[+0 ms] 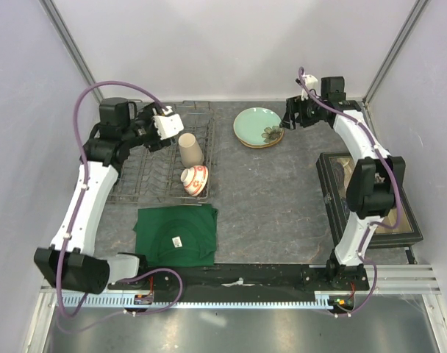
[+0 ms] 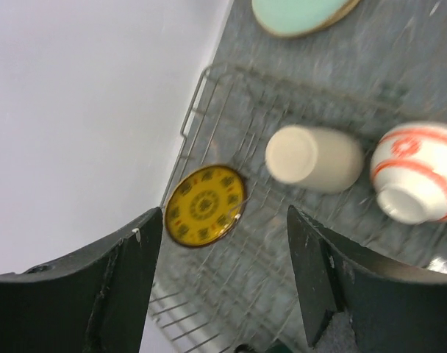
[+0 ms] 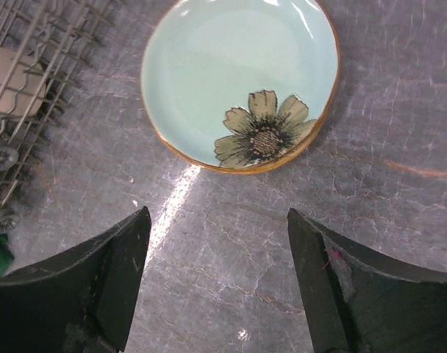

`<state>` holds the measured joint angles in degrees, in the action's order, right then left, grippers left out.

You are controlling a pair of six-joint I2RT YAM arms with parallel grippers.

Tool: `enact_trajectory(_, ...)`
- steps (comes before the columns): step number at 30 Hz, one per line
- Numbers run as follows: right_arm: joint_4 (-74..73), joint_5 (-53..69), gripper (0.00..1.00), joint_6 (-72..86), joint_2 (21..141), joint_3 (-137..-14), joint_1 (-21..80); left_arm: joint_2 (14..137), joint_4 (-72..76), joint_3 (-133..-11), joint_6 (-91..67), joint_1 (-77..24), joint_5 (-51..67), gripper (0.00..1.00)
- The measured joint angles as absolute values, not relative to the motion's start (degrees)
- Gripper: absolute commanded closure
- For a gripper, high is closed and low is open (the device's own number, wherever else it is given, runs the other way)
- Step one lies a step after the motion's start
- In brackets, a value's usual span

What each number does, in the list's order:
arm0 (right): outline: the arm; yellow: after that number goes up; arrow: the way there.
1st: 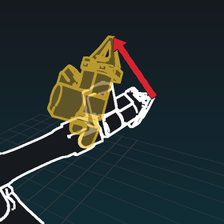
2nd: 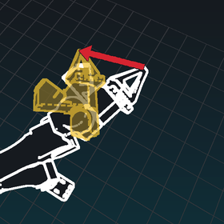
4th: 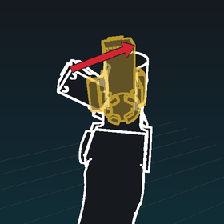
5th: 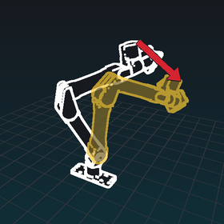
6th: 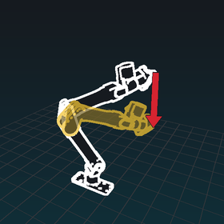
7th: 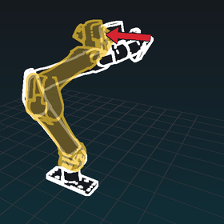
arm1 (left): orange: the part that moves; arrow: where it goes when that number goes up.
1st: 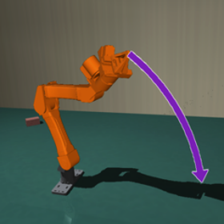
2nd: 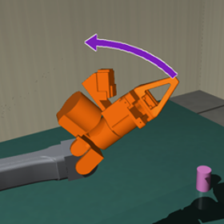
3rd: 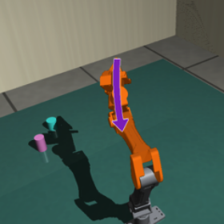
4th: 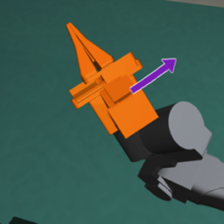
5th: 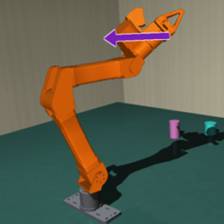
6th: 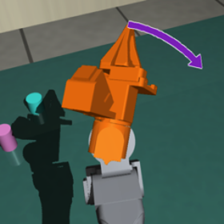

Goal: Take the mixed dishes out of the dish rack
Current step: Pick up the plate from the dish rack.

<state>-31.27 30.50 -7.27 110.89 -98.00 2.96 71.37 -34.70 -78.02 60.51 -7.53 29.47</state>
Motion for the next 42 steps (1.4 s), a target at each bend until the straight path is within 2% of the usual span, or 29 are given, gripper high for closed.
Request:
enact_trajectory(10,-30.2,28.29,0.12,-11.88,103.26,-91.18,7.94,88.99,-36.77,-84.73,79.13,-7.46,22.2,0.23)
enact_trajectory(13,-30.35,28.18,0.1,-12.8,102.3,-88.64,7.97,94.7,-37.32,-89.6,82.85,-7.46,20.73,0.21)
enact_trajectory(15,-30.52,28.16,0.08,-13.32,101.78,-87.39,7.97,98.74,-39.03,-94.17,84.86,-7.46,19.55,0.14)
enact_trajectory(20,-30.5,28.4,0.04,-14.26,100.33,-85.45,7.97,109.49,-41.54,-106.39,88.53,-7.46,17.37,0.11)
enact_trajectory(34,-30.55,29.17,0.02,-16.32,94.3,-80.47,7.97,128.99,-53.76,-126.34,99.39,-6.15,12.53,0.11)
enact_trajectory(42,-30.76,30.15,0.02,-16.29,93.73,-78.87,7.97,132.62,-56.53,-128.75,104.97,-4.43,9.26,0.15)
